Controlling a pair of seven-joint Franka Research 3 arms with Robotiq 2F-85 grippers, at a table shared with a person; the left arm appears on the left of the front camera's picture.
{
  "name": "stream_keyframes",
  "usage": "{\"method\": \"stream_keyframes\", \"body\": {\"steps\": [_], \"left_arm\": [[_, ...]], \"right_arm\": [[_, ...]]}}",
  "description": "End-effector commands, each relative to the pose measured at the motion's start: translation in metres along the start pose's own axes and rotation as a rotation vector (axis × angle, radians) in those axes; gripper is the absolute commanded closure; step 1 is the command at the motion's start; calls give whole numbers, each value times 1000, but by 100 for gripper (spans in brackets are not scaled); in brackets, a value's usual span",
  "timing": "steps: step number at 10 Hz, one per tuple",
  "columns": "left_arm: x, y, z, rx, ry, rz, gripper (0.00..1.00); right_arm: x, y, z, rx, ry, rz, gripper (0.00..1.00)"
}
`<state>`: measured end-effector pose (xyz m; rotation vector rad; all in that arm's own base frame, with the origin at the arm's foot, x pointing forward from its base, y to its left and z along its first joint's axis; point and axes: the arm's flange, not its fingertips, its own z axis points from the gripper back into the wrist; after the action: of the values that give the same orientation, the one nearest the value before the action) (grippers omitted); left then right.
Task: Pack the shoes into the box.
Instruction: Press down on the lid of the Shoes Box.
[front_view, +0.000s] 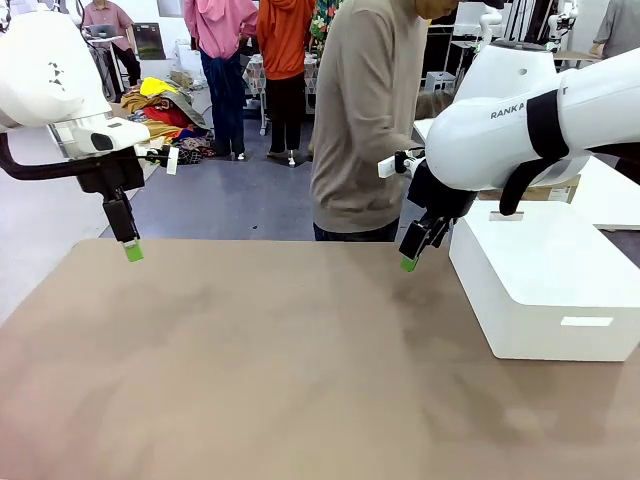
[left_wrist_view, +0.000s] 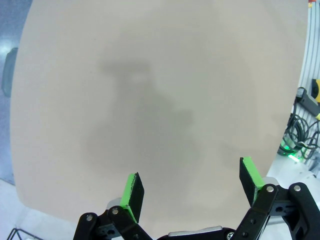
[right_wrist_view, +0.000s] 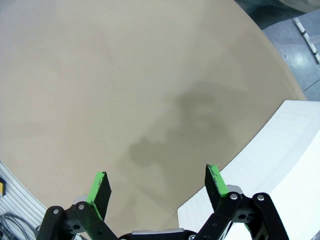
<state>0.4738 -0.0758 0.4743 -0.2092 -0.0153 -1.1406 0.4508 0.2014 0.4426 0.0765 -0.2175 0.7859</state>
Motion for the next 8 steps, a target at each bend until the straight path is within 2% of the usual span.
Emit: {"method": "stream_keyframes", "body": {"steps": [1,8], "left_arm": [[-3,0,2,-9,-10,-11,0],[-3,0,2,-9,-10,-11,0]], "right_arm": [[0,0,1,1,2,1,0],[0,0,1,1,2,1,0]]}}
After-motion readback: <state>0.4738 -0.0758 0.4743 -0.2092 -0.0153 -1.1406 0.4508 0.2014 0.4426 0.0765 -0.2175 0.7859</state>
